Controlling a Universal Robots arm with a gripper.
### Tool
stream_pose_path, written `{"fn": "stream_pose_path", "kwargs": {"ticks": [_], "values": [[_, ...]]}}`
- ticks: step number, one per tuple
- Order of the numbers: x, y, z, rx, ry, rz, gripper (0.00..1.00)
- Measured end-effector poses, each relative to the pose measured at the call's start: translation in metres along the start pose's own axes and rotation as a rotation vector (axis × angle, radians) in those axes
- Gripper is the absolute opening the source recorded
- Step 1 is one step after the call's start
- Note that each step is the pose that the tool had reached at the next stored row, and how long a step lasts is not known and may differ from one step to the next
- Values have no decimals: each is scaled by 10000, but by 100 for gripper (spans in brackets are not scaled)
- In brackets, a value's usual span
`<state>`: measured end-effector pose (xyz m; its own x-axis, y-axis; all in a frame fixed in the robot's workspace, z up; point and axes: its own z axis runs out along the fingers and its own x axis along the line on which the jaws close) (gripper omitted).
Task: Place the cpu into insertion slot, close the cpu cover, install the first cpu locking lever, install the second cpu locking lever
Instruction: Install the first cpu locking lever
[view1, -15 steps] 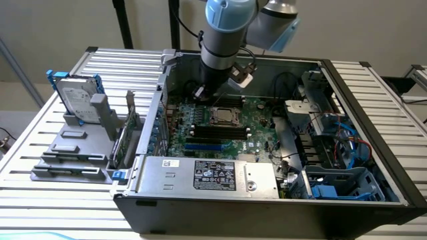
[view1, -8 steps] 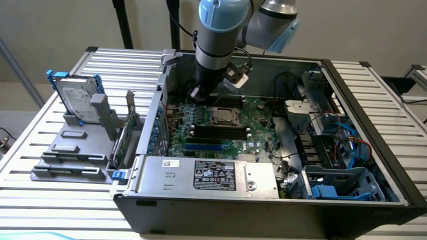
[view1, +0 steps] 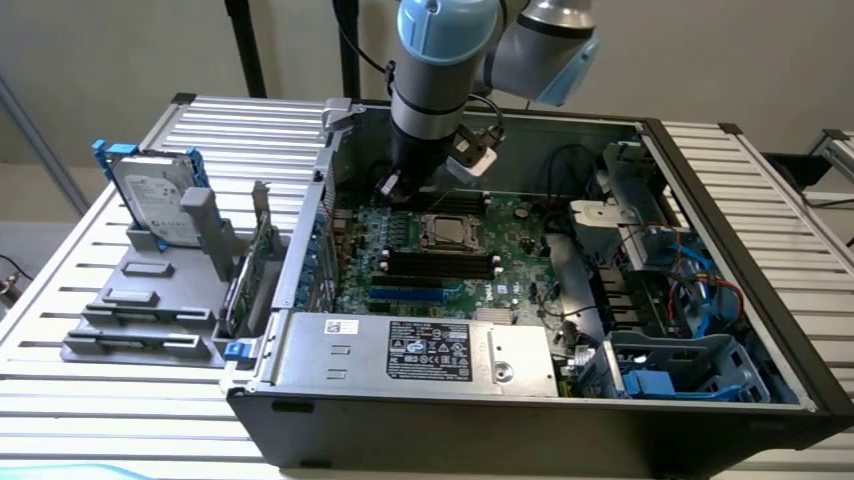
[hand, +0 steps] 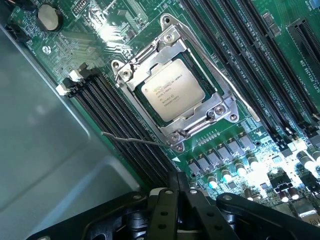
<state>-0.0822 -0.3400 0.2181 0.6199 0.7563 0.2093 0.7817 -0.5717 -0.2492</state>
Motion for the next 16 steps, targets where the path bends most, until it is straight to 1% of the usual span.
{"fn": "stream_pose_path", "kwargs": {"ticks": [7, 12, 16], "values": [[9, 8, 10, 0, 0, -1, 11], [72, 76, 25, 0, 0, 0, 11], [104, 104, 50, 0, 2, -1, 11]]}}
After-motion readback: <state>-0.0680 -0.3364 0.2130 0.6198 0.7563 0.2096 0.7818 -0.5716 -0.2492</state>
